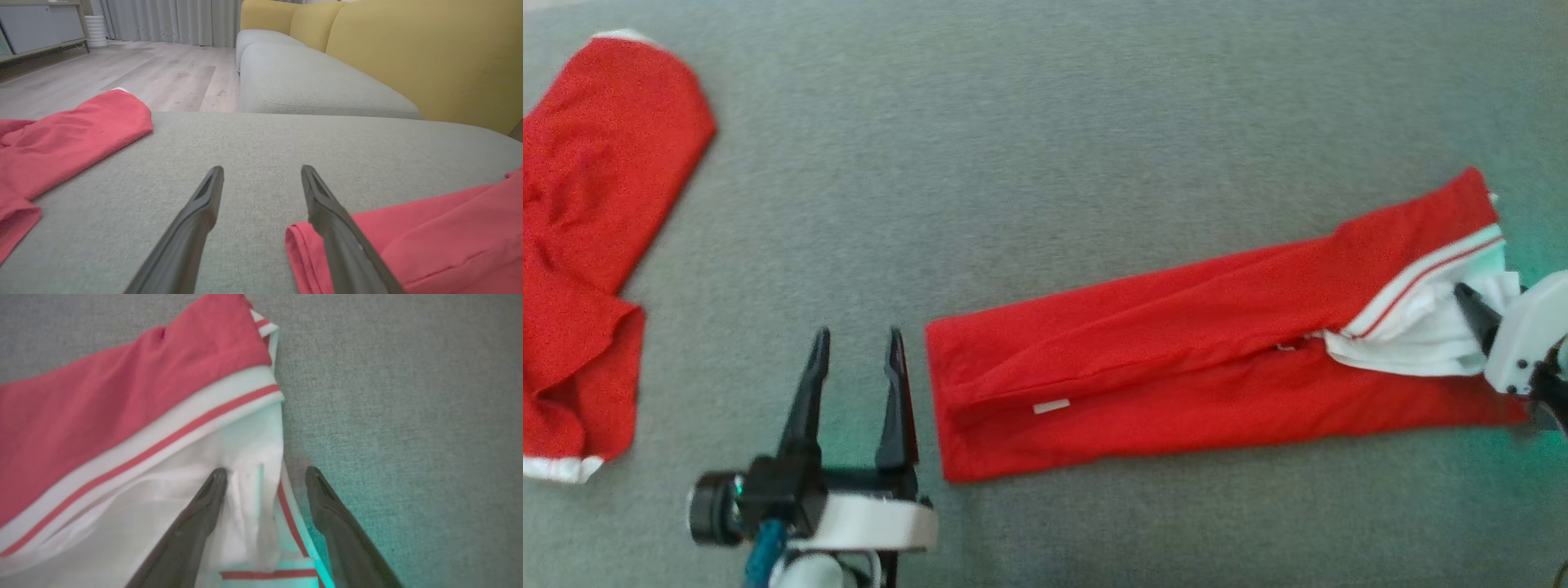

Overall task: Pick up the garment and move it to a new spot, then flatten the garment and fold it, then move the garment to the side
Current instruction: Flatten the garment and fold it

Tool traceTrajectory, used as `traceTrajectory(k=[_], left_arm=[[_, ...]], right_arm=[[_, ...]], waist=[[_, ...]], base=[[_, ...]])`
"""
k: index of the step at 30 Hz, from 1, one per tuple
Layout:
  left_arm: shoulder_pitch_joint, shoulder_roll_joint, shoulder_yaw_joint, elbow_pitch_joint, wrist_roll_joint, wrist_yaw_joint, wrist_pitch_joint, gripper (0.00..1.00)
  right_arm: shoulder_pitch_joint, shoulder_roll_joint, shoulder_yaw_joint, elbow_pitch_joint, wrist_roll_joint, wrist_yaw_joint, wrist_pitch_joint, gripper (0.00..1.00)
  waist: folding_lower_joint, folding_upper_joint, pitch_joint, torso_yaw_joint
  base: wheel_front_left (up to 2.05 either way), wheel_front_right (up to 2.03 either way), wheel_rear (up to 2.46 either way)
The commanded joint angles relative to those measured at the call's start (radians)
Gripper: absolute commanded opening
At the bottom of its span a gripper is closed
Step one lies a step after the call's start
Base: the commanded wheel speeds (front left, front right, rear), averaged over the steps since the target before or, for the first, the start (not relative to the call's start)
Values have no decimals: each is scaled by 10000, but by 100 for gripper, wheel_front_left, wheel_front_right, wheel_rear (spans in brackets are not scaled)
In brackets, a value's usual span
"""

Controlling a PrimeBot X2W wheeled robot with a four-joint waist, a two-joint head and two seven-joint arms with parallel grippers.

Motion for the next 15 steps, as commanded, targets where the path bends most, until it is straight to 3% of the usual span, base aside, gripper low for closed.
traceTrajectory(k=[1,3,4,5,9,15], left_arm=[[166,-113,523,-126,233,-135,-92,100],[367,-436,827,13,456,-417,-93,100],[462,-578,980,78,575,-565,-93,100],[554,-715,1119,158,695,-718,-93,100],[960,-1185,1741,395,1195,-1213,-94,100],[1362,-1646,2357,786,1712,-1877,-94,100]], right_arm=[[166,-109,182,67,128,67,240,100],[223,-11,192,179,428,67,516,100],[250,24,238,193,588,67,666,44],[278,54,293,161,793,67,780,0],[313,-19,126,-172,1510,67,904,0],[271,-741,-996,-371,1463,67,688,0]], waist=[[-1,-1,-34,254],[-1,-1,-97,375],[-1,-1,-134,409],[-1,-1,-188,449],[-1,-1,-434,445],[-1,-1,-770,358]], base=[[0,0,0],[0,0,0],[0,0,0],[0,0,0],[0,0,0],[0,0,0]])
